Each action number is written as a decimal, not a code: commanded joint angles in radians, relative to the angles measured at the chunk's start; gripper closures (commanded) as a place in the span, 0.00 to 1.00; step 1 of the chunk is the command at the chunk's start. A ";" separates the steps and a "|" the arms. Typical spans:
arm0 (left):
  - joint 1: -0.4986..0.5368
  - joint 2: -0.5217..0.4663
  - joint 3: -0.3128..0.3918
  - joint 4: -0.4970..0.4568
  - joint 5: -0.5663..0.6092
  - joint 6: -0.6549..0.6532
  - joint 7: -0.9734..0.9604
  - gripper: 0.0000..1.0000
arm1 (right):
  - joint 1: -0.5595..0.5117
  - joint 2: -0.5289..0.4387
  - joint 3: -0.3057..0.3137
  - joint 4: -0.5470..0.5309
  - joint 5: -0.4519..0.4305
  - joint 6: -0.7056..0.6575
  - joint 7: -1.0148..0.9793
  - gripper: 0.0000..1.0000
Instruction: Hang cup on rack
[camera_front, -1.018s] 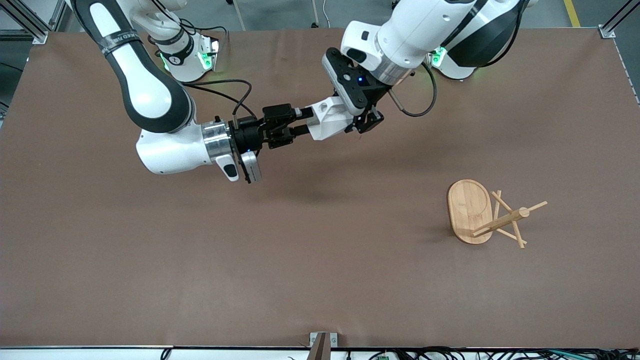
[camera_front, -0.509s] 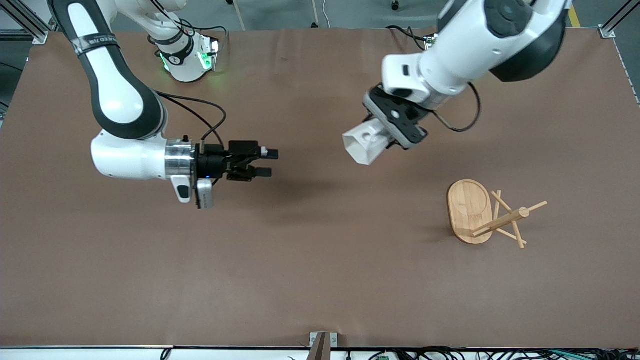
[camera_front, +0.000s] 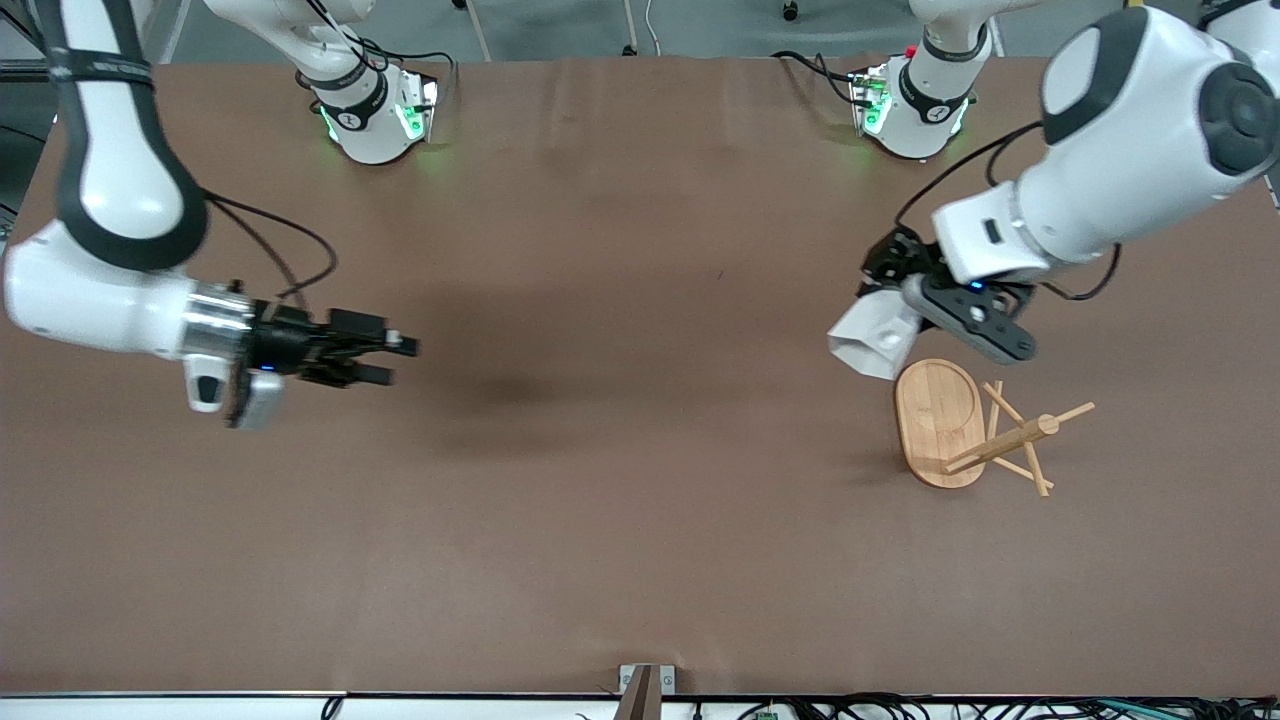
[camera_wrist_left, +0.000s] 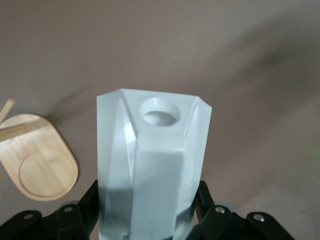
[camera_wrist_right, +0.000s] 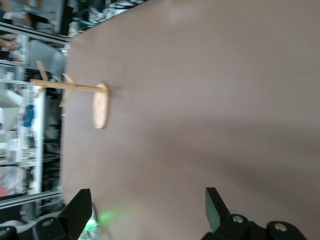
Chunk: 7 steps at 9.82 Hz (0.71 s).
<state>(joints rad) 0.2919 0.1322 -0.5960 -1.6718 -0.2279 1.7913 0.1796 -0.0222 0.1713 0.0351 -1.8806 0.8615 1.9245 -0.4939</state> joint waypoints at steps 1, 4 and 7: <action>0.054 0.009 -0.007 -0.072 0.015 -0.001 -0.038 0.99 | 0.005 -0.032 -0.098 0.093 -0.233 -0.088 0.053 0.00; 0.105 0.044 -0.007 -0.115 0.028 0.007 -0.077 0.99 | 0.007 -0.117 -0.098 0.149 -0.614 -0.107 0.140 0.00; 0.098 0.098 -0.008 -0.114 0.103 0.007 -0.086 0.99 | 0.002 -0.148 -0.103 0.280 -0.763 -0.278 0.211 0.00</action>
<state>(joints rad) 0.3914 0.1906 -0.5982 -1.7685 -0.1686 1.7886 0.1074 -0.0192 0.0354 -0.0674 -1.6570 0.1396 1.7086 -0.3423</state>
